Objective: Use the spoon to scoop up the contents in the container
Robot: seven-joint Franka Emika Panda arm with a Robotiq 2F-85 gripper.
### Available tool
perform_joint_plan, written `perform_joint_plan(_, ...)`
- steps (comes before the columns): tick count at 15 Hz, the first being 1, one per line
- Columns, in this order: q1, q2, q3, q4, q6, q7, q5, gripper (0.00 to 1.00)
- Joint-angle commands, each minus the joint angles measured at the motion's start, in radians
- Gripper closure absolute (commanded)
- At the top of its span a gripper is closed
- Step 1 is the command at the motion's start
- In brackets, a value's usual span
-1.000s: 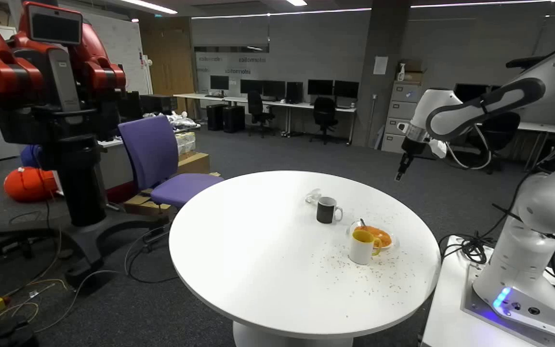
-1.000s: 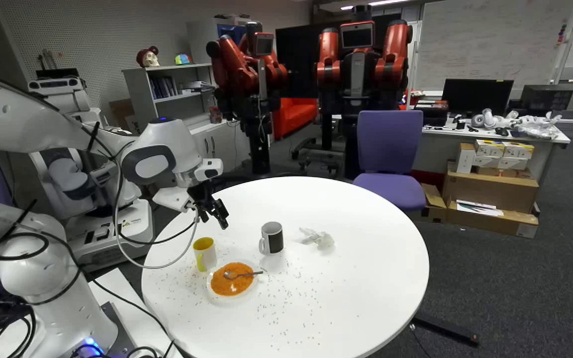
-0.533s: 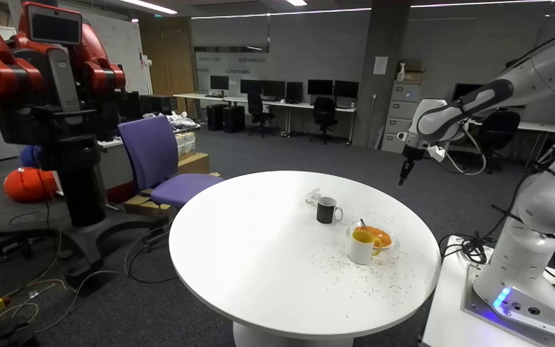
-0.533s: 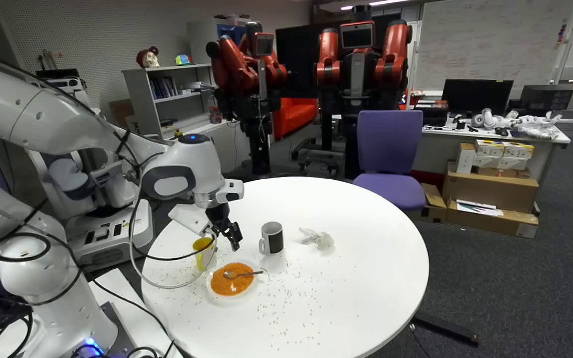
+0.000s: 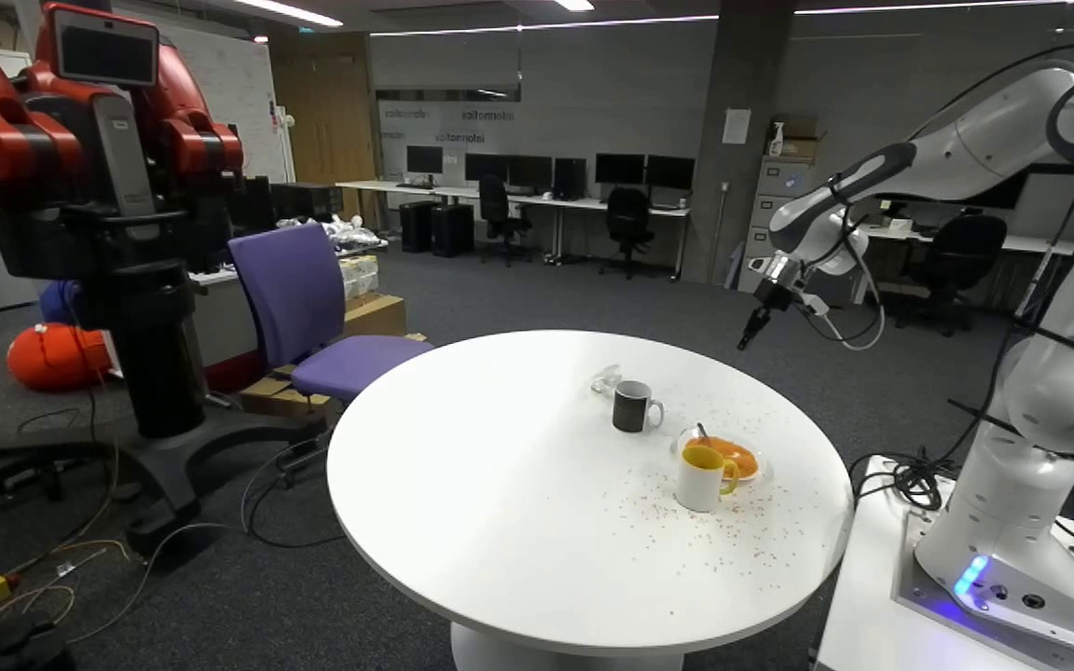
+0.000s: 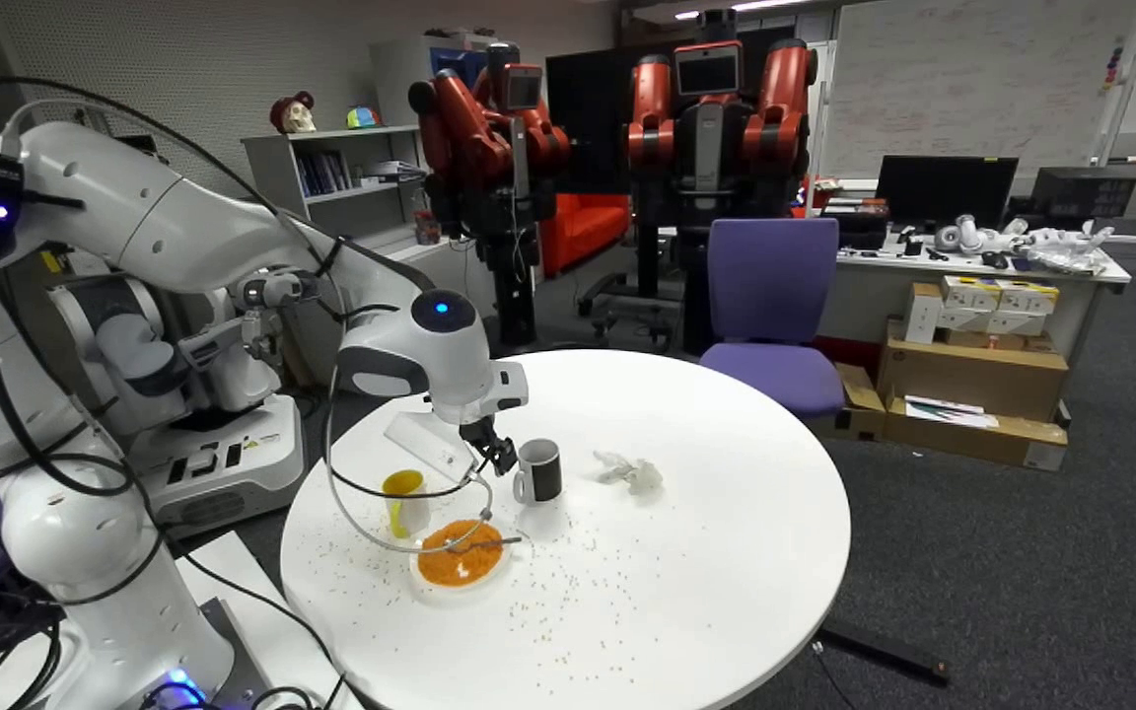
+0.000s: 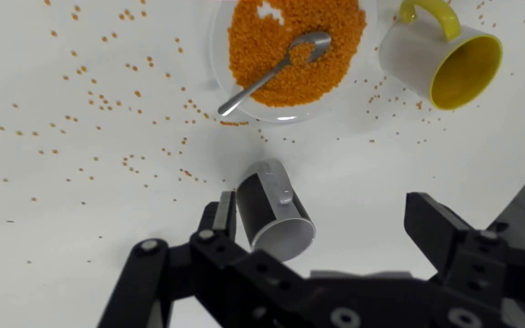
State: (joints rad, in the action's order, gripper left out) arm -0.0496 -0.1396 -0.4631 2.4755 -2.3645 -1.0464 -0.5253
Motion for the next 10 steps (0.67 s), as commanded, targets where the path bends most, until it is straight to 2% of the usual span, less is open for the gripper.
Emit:
perform_joint_plan(1, -0.048, 0.104, 0.038, -0.101, 0.156, -0.162, -0.109, 0.0)
perform_joint_plan(3, -0.086, 0.16, 0.06, -0.147, 0.275, -0.2, -0.09, 0.0)
perform_joint_plan(5, -0.124, 0.221, 0.088, -0.193, 0.365, -0.183, -0.045, 0.0)
perform_joint_plan(8, -0.163, 0.307, 0.129, -0.251, 0.385, -0.083, 0.068, 0.0)
perform_joint_plan(10, -0.188, 0.353, 0.152, -0.29, 0.385, -0.042, 0.105, 0.0)
